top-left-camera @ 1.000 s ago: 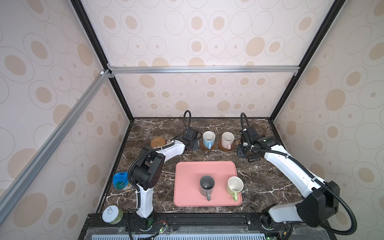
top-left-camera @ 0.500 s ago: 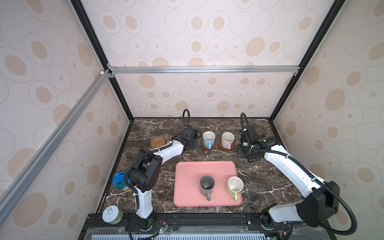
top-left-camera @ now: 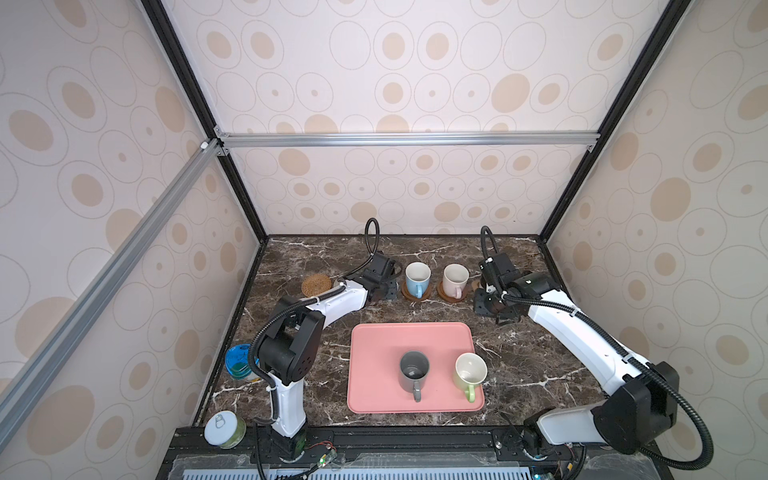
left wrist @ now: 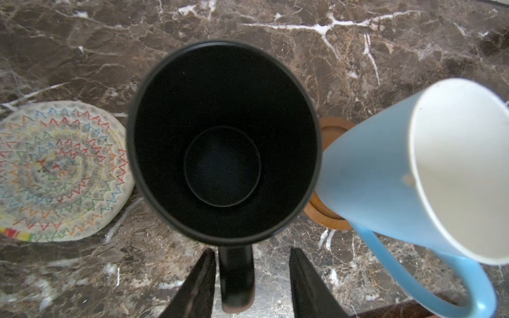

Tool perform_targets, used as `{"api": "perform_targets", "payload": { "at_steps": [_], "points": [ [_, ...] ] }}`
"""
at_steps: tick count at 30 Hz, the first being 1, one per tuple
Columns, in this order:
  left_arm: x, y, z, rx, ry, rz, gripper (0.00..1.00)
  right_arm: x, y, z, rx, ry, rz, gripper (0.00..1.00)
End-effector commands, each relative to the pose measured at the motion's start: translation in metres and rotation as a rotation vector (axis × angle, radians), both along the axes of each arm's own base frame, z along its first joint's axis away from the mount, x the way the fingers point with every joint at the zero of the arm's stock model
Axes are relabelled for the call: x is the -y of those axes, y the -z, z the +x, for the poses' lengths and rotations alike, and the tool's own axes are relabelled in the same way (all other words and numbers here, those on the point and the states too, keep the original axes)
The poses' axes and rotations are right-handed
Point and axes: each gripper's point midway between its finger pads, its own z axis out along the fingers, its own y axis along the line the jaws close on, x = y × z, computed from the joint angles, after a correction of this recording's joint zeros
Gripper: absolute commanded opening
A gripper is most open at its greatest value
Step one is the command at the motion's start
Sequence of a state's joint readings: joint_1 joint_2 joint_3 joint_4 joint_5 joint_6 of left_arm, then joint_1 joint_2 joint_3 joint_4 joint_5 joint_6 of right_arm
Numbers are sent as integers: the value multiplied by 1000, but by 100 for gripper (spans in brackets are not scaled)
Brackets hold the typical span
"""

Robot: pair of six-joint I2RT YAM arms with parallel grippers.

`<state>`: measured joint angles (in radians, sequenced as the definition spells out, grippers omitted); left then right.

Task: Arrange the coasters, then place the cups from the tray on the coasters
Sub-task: 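Lower the black mug onto the grey coaster beside the light-blue mug, then open the left gripper and move it back over the grey mug on the tray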

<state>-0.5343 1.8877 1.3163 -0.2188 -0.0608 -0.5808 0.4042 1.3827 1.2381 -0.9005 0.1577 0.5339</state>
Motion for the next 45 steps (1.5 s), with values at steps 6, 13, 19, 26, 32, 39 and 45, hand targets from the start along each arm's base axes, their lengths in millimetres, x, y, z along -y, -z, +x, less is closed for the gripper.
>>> {"api": "perform_targets", "payload": {
  "at_steps": [6,13,19,26,32,39,45],
  "points": [
    [-13,-37,-7,55,-26,2,47,7,-3,-5,7,19,-8,41],
    [-20,-54,-22,65,-26,-13,47,7,-3,-4,11,15,-8,41],
    [-25,-68,-38,72,-7,-28,47,5,-4,-2,12,5,-2,41],
    [-24,-81,-60,49,48,-25,47,4,-2,0,9,2,2,41],
    [-20,-97,-83,43,120,-17,48,4,-3,3,11,-4,5,41],
    [-8,-114,-116,16,225,-15,51,4,-5,7,14,-7,7,41],
    [8,-112,-156,-60,335,-48,54,3,-4,9,10,-8,14,41]
  ]
}}
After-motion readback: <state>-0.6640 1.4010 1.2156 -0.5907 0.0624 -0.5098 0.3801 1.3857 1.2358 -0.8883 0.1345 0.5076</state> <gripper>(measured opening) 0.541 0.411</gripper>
